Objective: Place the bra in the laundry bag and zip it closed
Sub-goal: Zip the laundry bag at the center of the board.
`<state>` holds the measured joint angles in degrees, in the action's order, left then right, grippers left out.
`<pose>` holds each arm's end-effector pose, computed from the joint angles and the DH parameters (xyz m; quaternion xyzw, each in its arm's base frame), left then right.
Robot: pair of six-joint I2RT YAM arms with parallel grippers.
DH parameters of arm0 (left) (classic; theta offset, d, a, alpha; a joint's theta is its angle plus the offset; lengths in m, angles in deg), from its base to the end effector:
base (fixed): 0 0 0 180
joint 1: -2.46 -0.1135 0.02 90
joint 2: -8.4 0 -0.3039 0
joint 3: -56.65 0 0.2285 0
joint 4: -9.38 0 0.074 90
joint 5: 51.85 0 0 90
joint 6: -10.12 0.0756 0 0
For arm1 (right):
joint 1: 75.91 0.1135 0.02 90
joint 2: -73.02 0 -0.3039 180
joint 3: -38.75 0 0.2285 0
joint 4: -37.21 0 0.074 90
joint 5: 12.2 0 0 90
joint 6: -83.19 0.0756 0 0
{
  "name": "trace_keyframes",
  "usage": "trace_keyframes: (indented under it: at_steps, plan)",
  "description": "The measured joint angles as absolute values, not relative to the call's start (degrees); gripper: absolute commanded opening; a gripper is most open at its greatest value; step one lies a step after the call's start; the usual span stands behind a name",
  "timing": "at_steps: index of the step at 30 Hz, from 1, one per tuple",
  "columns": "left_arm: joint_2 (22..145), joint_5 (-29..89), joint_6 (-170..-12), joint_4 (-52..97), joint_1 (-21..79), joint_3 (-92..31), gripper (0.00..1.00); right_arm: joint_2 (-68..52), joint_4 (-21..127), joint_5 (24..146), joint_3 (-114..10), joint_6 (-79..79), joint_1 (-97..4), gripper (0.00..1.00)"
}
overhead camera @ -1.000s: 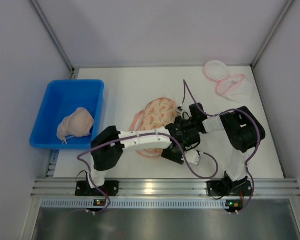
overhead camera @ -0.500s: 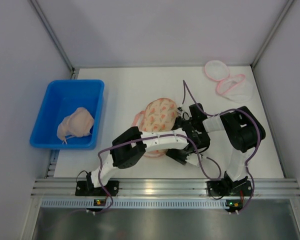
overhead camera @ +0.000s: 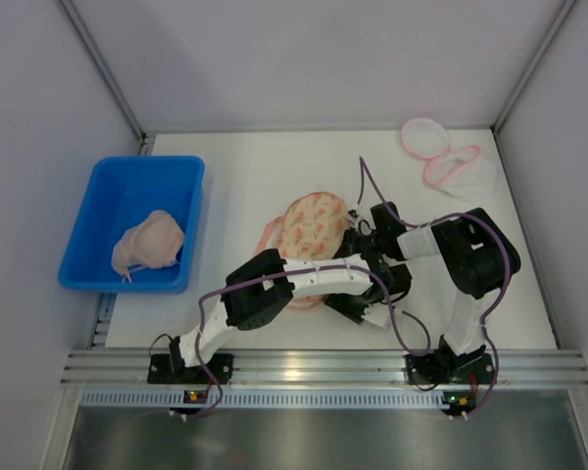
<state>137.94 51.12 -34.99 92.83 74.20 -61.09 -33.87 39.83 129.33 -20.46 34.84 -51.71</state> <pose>0.1488 -0.3970 0.1541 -0.8473 -0.5169 -0.1203 0.0181 0.2854 0.1931 0.1422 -0.0174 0.8597 0.5094 0.0345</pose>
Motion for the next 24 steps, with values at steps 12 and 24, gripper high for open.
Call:
trace_keyframes:
  at_steps: [12, 24]
  plan:
    - [139.4, 51.3, -35.5, 93.4, 74.8, -61.1, 0.5, -33.8, 39.8, 129.4, -20.5, 35.8, -51.7, 0.0]
    - [138.7, 51.5, -36.2, 93.7, 75.0, -59.1, 0.0, -33.2, 42.3, 129.0, -21.3, 33.1, -51.8, 0.0]
